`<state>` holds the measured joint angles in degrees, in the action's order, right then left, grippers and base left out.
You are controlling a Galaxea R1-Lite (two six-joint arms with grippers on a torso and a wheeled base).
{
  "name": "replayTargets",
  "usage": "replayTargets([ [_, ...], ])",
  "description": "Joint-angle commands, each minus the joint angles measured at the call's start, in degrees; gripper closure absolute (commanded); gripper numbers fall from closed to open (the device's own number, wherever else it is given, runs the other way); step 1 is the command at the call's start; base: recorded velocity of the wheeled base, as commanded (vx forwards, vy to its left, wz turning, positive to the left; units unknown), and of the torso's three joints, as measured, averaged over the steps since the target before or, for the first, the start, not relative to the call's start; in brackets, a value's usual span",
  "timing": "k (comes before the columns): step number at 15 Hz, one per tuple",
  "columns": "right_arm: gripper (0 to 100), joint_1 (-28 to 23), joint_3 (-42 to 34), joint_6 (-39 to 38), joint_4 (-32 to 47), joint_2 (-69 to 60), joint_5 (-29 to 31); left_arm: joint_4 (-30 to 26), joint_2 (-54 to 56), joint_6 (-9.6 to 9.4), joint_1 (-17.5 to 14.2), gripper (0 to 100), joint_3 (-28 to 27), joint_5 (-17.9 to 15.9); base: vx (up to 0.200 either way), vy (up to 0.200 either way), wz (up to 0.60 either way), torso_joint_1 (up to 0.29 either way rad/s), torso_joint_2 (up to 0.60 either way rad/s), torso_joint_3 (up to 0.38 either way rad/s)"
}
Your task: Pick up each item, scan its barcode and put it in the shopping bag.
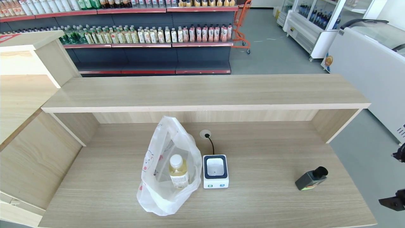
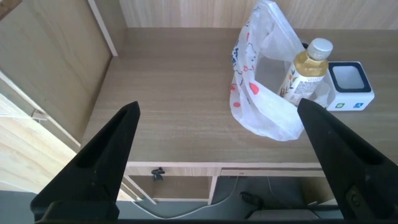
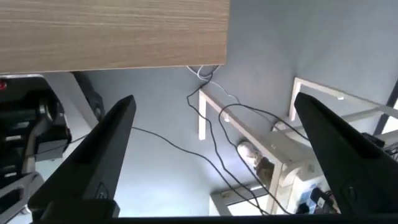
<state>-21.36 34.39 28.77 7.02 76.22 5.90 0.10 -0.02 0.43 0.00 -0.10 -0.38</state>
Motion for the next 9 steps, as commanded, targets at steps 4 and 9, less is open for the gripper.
replayTargets([
  [4,0,-1.3,-0.4,15.0,-13.7,16.9,-6.1,0.0,0.0,0.01,0.0,0,0.0,0.0,0.0,0.0,0.0,0.0,0.0,0.0],
  [9,0,-1.2,-0.5,32.3,-19.8,25.2,-15.4,0.0,0.0,0.01,0.0,0,0.0,0.0,0.0,0.0,0.0,0.0,0.0,0.0],
])
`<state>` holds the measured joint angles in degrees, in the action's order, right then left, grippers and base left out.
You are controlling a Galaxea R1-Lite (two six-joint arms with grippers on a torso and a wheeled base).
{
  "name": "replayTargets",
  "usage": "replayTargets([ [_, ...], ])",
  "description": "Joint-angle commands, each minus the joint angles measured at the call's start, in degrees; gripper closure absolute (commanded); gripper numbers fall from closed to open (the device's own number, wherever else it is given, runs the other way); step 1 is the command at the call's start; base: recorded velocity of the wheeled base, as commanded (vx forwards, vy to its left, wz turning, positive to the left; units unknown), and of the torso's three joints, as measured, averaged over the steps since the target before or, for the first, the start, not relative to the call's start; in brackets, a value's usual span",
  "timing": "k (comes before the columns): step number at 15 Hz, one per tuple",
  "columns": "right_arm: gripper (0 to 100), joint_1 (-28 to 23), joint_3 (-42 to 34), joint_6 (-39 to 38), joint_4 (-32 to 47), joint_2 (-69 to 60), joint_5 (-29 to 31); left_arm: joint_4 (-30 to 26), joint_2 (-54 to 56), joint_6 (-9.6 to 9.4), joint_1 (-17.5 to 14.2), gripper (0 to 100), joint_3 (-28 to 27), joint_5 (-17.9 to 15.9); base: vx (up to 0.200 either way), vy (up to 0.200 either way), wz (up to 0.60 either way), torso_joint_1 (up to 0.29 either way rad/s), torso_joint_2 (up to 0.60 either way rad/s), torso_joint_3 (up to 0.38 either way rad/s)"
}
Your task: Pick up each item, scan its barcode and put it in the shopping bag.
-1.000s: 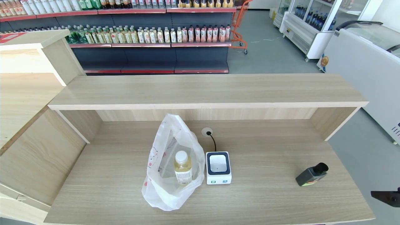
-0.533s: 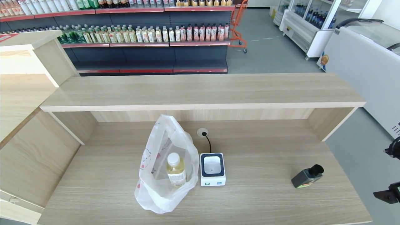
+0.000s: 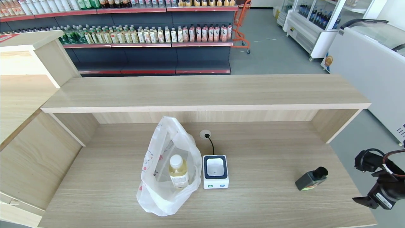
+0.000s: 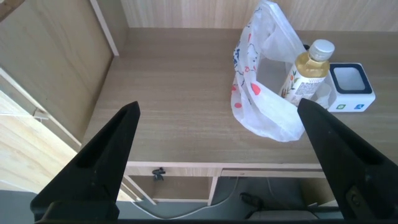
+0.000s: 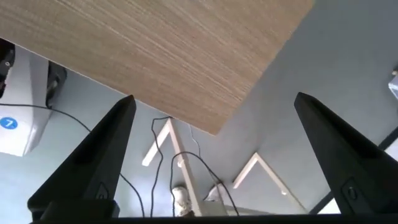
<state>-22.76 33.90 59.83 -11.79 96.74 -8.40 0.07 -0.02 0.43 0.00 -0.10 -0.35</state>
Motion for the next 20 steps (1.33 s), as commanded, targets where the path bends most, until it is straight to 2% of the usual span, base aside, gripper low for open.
replayTargets([
  [1,0,0.3,0.1,4.5,-3.1,6.3,-2.7,0.0,0.0,0.01,0.0,0,0.0,0.0,0.0,0.0,0.0,0.0,0.0,0.0],
  [4,0,0.3,-0.2,6.9,-4.2,7.1,-4.8,0.0,0.0,0.01,0.0,0,0.0,0.0,0.0,0.0,0.0,0.0,0.0,0.0],
  [11,0,-0.5,0.7,7.5,-4.6,10.7,-14.5,0.0,0.0,0.01,0.0,0,0.0,0.0,0.0,0.0,0.0,0.0,0.0,0.0],
  [16,0,-1.7,0.8,8.1,-6.8,9.2,-17.5,0.0,0.0,0.01,0.0,0,0.0,0.0,0.0,0.0,0.0,0.0,0.0,0.0],
  [19,0,-1.8,-1.5,-1.3,-6.7,0.5,-23.8,0.0,0.0,0.01,0.0,0,0.0,0.0,0.0,0.0,0.0,0.0,0.0,0.0],
  [20,0,-3.1,-2.4,-3.9,-6.8,-0.1,-23.7,0.0,0.0,0.01,0.0,0,0.0,0.0,0.0,0.0,0.0,0.0,0.0,0.0],
])
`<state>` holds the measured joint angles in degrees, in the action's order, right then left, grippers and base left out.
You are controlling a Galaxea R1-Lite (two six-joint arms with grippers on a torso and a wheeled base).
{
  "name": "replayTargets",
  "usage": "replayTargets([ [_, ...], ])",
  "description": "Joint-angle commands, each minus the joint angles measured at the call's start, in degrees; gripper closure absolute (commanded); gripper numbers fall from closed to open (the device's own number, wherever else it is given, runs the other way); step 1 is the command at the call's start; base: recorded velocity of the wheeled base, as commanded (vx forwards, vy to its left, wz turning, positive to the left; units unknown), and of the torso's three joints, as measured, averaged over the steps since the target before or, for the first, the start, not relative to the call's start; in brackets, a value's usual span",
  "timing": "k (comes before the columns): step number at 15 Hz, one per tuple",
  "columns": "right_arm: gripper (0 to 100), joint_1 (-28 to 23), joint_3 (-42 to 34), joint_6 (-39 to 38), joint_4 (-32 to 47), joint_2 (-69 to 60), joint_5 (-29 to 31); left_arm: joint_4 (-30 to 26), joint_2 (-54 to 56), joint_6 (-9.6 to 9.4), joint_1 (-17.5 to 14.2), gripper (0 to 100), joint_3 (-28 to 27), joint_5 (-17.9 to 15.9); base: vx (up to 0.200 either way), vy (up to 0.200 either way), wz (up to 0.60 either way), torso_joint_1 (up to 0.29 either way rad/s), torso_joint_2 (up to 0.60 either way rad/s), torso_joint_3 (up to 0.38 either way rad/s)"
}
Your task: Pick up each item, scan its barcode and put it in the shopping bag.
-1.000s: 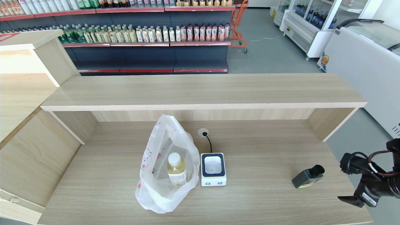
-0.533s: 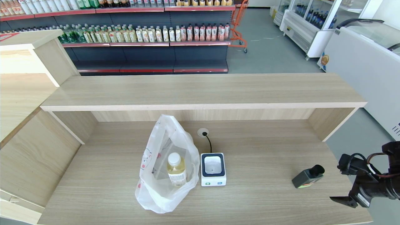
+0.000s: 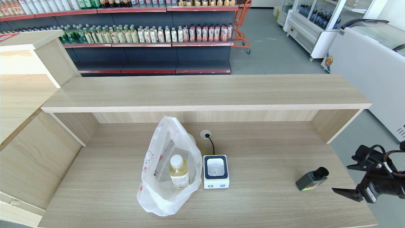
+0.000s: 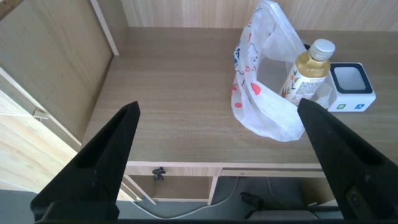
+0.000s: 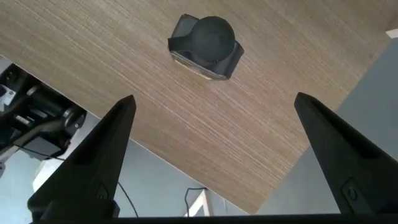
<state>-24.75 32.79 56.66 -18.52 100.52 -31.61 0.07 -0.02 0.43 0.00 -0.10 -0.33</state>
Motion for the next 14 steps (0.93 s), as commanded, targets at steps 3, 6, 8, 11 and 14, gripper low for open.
replayTargets([
  [3,0,-2.7,-1.0,5.6,-0.1,1.3,2.9,0.0,0.0,0.01,0.0,0,0.0,0.0,0.0,0.0,0.0,0.0,0.0,0.0],
  [6,0,-4.4,1.5,16.7,0.0,7.4,3.1,0.0,0.0,0.01,0.0,0,0.0,0.0,0.0,0.0,0.0,0.0,0.0,0.0],
  [8,0,-4.3,2.7,19.4,-0.1,9.9,3.0,0.0,0.0,0.01,0.0,0,0.0,0.0,0.0,0.0,0.0,0.0,0.0,0.0],
  [11,0,-3.2,5.3,20.7,-0.1,13.4,2.5,0.0,0.0,0.01,0.0,0,0.0,0.0,0.0,0.0,0.0,0.0,0.0,0.0],
  [14,0,-0.7,7.0,20.8,0.0,16.5,0.1,0.0,0.0,0.01,0.0,0,0.0,0.0,0.0,0.0,0.0,0.0,0.0,0.0],
])
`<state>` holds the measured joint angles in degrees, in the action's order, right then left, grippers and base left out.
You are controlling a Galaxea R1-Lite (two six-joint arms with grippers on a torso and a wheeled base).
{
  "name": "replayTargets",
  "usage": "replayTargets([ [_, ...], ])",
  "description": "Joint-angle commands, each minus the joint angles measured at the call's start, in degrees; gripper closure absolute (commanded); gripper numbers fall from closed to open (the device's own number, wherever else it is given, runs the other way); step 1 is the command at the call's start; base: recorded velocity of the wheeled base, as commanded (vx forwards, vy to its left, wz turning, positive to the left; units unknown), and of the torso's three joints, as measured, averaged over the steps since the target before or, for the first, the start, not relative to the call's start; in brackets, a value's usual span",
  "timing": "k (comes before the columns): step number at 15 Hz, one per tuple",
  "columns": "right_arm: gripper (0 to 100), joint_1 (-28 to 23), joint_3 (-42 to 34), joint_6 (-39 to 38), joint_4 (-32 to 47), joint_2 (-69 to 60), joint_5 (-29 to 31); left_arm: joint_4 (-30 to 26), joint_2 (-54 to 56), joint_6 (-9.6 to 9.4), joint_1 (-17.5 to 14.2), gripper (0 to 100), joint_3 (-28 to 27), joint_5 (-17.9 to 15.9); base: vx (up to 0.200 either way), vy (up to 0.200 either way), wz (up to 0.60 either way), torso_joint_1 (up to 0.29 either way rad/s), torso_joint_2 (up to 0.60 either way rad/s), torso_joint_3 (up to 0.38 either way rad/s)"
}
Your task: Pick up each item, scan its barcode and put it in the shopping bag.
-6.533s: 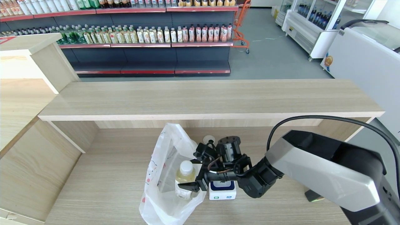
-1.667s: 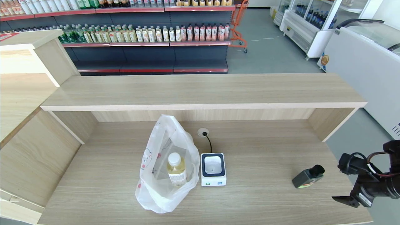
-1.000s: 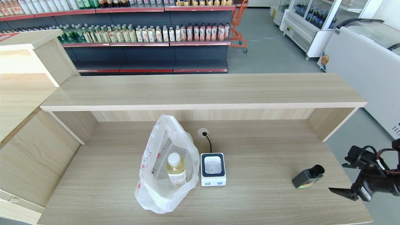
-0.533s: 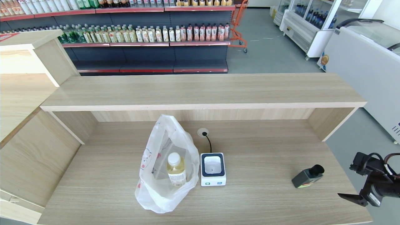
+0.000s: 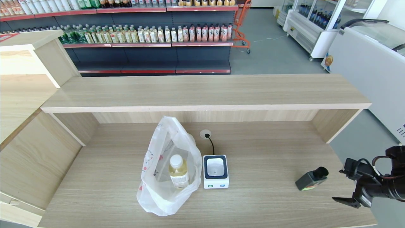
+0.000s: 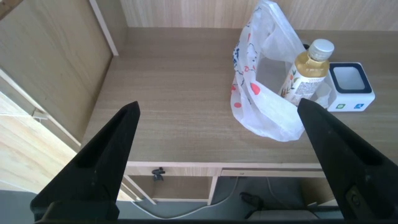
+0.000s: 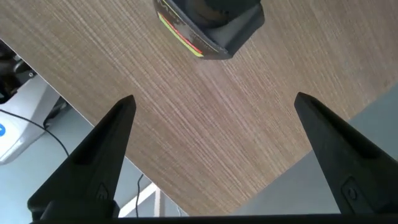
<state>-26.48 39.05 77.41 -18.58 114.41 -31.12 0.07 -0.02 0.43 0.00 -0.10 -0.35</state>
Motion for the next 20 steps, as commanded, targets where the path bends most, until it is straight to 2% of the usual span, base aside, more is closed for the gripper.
replayTargets([
  [1,0,1.4,1.1,0.0,-0.1,3.1,-0.5,0.0,0.0,0.01,0.0,0,0.0,0.0,0.0,0.0,0.0,0.0,0.0,0.0],
  [8,0,7.1,4.7,0.7,-0.2,8.1,-3.1,0.0,0.0,0.01,0.0,0,0.0,0.0,0.0,0.0,0.0,0.0,0.0,0.0],
  [11,0,8.5,4.6,0.7,-3.1,9.9,-3.9,0.0,0.0,0.01,0.0,0,0.0,0.0,0.0,0.0,0.0,0.0,0.0,0.0],
  [12,100,8.7,4.8,0.6,-3.1,9.9,-3.9,0.0,0.0,0.01,0.0,0,0.0,0.0,0.0,0.0,0.0,0.0,0.0,0.0],
  [20,100,9.2,4.7,0.1,-3.7,8.4,-4.6,0.0,0.0,0.01,0.0,0,0.0,0.0,0.0,0.0,0.0,0.0,0.0,0.0],
])
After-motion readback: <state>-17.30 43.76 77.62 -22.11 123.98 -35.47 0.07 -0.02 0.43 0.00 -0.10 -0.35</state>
